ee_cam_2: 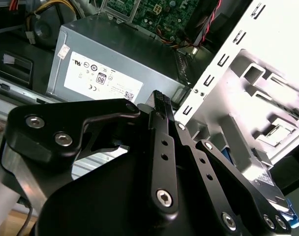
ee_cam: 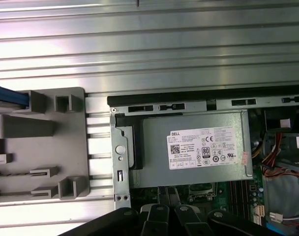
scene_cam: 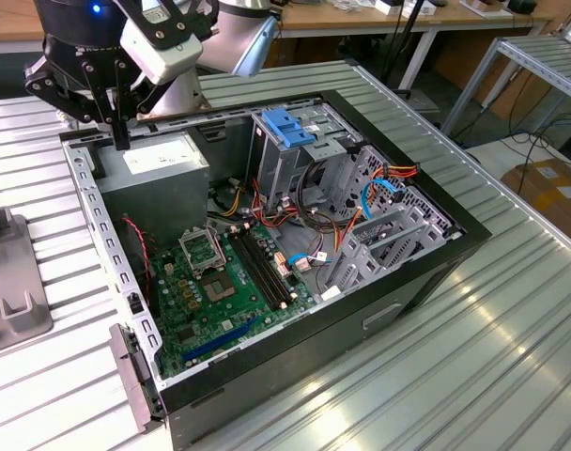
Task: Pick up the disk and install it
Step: 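Reach for the disk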
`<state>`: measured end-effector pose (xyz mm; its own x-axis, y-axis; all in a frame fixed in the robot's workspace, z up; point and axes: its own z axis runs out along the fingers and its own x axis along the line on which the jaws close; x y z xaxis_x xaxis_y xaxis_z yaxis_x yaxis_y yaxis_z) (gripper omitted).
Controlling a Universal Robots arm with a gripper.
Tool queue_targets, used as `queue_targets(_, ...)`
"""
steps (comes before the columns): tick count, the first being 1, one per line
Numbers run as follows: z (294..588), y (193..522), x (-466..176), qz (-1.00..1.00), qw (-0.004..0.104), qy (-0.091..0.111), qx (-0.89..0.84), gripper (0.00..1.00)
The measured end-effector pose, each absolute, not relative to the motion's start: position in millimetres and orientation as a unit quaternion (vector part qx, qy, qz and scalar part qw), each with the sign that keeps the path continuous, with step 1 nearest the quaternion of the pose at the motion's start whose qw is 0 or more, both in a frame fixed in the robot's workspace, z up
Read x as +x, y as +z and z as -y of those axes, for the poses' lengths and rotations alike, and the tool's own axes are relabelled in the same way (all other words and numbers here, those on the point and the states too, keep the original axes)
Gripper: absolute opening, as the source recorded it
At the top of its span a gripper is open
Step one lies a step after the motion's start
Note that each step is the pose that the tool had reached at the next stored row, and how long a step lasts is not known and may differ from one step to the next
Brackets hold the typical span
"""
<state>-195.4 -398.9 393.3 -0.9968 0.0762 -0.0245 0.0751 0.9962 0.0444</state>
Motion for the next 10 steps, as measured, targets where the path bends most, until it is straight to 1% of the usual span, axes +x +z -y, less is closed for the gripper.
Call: queue_targets(10, 398.9, 393.3, -201.7, -0.999, 0.013, 0.022, 0.038, 0.10)
